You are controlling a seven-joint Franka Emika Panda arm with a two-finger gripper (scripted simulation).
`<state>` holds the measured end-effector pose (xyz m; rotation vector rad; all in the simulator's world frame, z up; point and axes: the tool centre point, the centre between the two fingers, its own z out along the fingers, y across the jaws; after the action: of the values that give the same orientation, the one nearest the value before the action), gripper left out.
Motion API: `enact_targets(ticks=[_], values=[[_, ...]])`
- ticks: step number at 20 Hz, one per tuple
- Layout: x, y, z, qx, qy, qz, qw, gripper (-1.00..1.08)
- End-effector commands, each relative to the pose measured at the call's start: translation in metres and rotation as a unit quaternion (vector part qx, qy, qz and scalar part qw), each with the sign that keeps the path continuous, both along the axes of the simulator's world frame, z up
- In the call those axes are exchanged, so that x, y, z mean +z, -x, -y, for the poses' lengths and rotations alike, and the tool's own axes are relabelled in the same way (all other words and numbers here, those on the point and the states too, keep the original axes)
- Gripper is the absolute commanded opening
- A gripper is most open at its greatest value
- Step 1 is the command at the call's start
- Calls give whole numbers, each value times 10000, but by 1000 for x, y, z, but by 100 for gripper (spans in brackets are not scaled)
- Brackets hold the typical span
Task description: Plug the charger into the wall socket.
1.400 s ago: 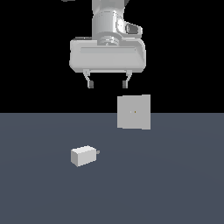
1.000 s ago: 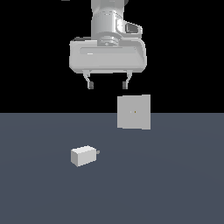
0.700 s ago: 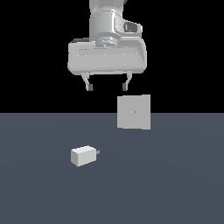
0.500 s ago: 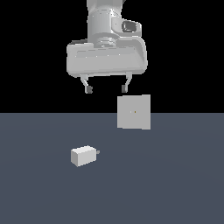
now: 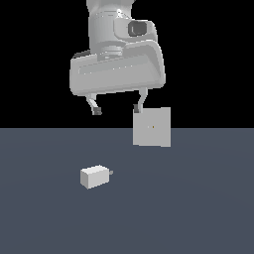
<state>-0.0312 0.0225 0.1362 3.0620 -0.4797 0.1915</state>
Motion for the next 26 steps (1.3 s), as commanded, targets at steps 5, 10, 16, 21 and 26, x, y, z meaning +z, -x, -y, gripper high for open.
enact_targets(ticks=[5, 10, 16, 21, 26], values=[[-14, 11, -6, -523, 70, 171, 9985, 100], [-25, 19, -11, -893, 123, 289, 9955, 100], [-37, 26, -17, -1318, 189, 424, 9902, 100], [-48, 31, -22, -1668, 246, 534, 9842, 100], [-58, 35, -28, -1994, 302, 636, 9774, 100]])
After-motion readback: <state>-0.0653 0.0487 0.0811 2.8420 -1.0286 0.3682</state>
